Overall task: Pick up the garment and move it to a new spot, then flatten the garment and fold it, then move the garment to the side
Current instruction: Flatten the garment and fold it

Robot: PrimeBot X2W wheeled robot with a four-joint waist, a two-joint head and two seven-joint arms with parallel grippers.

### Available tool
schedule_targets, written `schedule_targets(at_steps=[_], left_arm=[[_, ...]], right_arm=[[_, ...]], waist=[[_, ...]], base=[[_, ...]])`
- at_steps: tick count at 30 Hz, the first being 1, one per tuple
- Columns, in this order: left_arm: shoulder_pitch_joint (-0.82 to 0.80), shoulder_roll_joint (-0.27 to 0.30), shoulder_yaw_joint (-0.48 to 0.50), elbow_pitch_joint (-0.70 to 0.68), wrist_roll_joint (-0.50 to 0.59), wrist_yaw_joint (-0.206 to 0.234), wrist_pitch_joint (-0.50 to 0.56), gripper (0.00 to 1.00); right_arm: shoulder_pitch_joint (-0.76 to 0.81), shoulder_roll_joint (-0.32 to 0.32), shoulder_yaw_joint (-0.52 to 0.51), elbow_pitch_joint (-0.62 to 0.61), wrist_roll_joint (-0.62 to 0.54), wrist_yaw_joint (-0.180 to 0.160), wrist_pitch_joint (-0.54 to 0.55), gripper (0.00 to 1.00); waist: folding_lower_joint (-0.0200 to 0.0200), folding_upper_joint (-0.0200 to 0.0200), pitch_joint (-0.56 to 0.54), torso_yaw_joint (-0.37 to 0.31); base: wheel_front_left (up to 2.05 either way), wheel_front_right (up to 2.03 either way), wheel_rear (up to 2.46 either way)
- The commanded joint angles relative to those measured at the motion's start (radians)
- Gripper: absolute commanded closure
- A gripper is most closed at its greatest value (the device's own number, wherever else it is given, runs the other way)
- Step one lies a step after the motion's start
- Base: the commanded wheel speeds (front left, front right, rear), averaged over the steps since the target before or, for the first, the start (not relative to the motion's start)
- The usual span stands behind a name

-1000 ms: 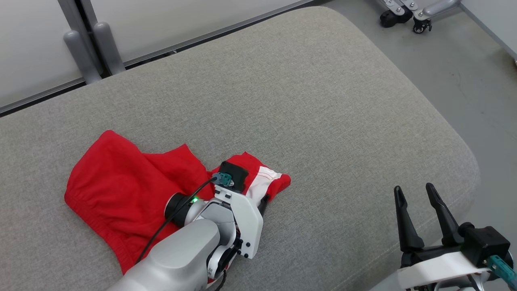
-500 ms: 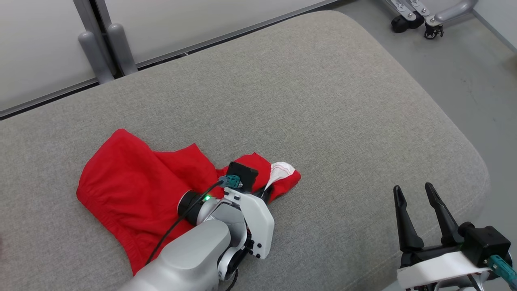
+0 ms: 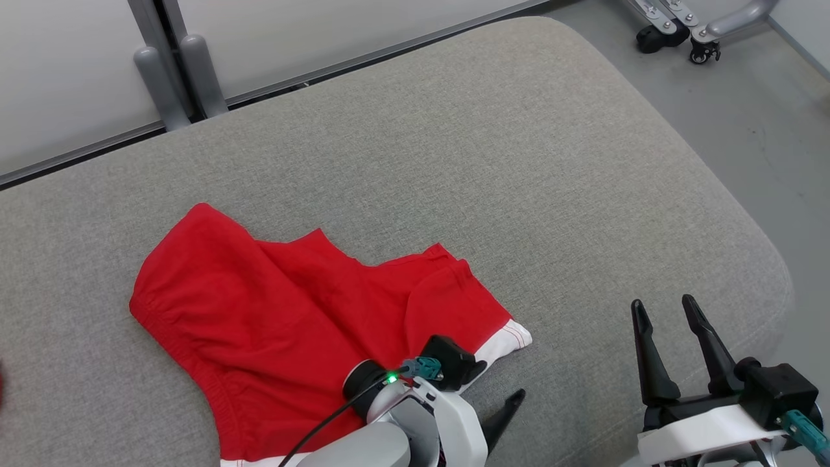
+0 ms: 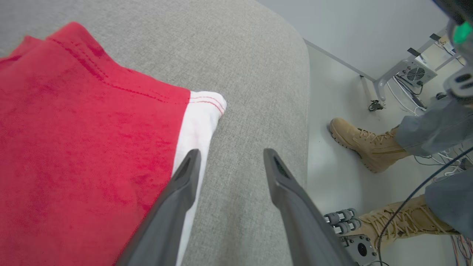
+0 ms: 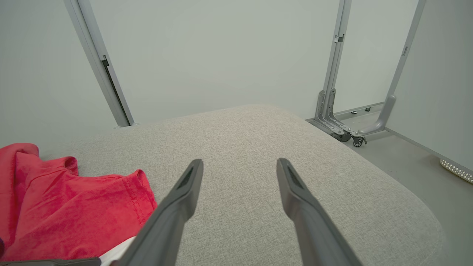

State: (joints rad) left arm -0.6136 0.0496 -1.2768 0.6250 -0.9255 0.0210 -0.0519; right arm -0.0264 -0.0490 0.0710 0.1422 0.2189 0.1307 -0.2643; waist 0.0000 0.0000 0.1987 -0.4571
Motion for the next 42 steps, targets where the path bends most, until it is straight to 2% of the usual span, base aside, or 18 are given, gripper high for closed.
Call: schedule_targets(at_steps=[1,5,7,9,11,14,15,16,17,20,23,26,28,33,37,42], left_arm=[[0.005,0.003,0.001,-0.015,0.001,-0.018,-0.007,0.0],[0.031,0.003,0.01,-0.081,-0.046,-0.082,-0.043,0.0],[0.034,0.005,0.048,-0.116,-0.078,-0.091,-0.09,0.0],[0.046,0.017,0.098,-0.15,-0.102,-0.077,-0.14,0.0],[0.07,0.065,0.146,-0.192,-0.107,-0.043,-0.173,0.0],[0.122,0.163,0.232,-0.282,-0.098,0.042,-0.201,0.0],[0.151,0.194,0.261,-0.316,-0.094,0.074,-0.206,0.0],[0.214,0.259,0.321,-0.385,-0.076,0.134,-0.212,0.0],[0.214,0.259,0.321,-0.385,-0.076,0.134,-0.212,0.0],[0.322,0.329,0.426,-0.489,-0.016,0.217,-0.213,0.0],[0.442,0.355,0.533,-0.557,0.067,0.276,-0.212,0.0],[0.556,0.327,0.649,-0.602,0.15,0.312,-0.213,0.0],[0.634,0.302,0.738,-0.621,0.214,0.313,-0.213,0.0],[0.787,0.227,0.927,-0.635,0.393,0.265,-0.212,0.0],[0.862,0.177,1.046,-0.615,0.5,0.197,-0.212,0.0],[0.907,0.125,1.135,-0.594,0.592,0.103,-0.213,0.0]], right_arm=[[-0.005,-0.004,-0.003,0.001,-0.008,0.0,0.0,0.0],[0.004,-0.003,-0.012,-0.002,-0.019,0.0,0.0,0.0],[0.005,-0.004,-0.017,-0.006,-0.022,0.0,0.0,0.0],[0.009,-0.004,-0.025,-0.015,-0.026,0.0,0.0,0.0],[0.018,-0.005,-0.036,-0.023,-0.029,0.0,0.0,0.0],[0.032,-0.013,-0.05,-0.034,-0.034,0.0,0.0,0.0],[0.038,-0.015,-0.054,-0.038,-0.036,0.0,0.0,0.0],[0.051,-0.02,-0.062,-0.046,-0.04,0.0,0.0,0.0],[0.051,-0.02,-0.062,-0.046,-0.04,0.0,0.0,0.0],[0.067,-0.031,-0.075,-0.063,-0.046,0.0,0.0,0.0],[0.084,-0.043,-0.083,-0.083,-0.057,0.0,0.0,0.0],[0.104,-0.054,-0.092,-0.093,-0.065,0.0,0.0,0.0],[0.116,-0.061,-0.095,-0.098,-0.066,0.0,0.0,0.0],[0.136,-0.062,-0.105,-0.092,-0.072,0.0,0.0,0.0],[0.146,-0.055,-0.11,-0.081,-0.072,0.0,0.0,0.0],[0.159,-0.049,-0.115,-0.058,-0.082,0.0,0.0,0.0]], waist=[[0.0,0.0,0.001,0.003],[0.0,0.0,-0.006,0.024],[0.0,0.0,-0.01,0.036],[0.0,0.0,-0.018,0.052],[0.0,0.0,-0.03,0.071],[0.0,0.0,-0.049,0.104],[0.0,0.0,-0.056,0.116],[0.0,0.0,-0.071,0.141],[0.0,0.0,-0.071,0.141],[0.0,0.0,-0.097,0.181],[0.0,0.0,-0.123,0.223],[0.0,0.0,-0.155,0.266],[0.0,0.0,-0.172,0.293],[0.0,0.0,-0.201,0.35],[0.0,0.0,-0.22,0.392],[0.0,0.0,-0.235,0.429]], base=[[0.0,0.0,0.0],[0.0,0.0,0.0],[0.0,0.0,0.0],[0.0,0.0,0.0],[0.0,0.0,0.0],[0.0,0.0,0.0],[0.0,0.0,0.0],[0.0,0.0,0.0],[0.0,0.0,0.0],[0.0,0.0,0.0],[0.0,0.0,0.0],[0.0,0.0,0.0],[0.0,0.0,0.0],[0.0,0.0,0.0],[0.0,0.0,0.0],[0.0,0.0,0.0]])
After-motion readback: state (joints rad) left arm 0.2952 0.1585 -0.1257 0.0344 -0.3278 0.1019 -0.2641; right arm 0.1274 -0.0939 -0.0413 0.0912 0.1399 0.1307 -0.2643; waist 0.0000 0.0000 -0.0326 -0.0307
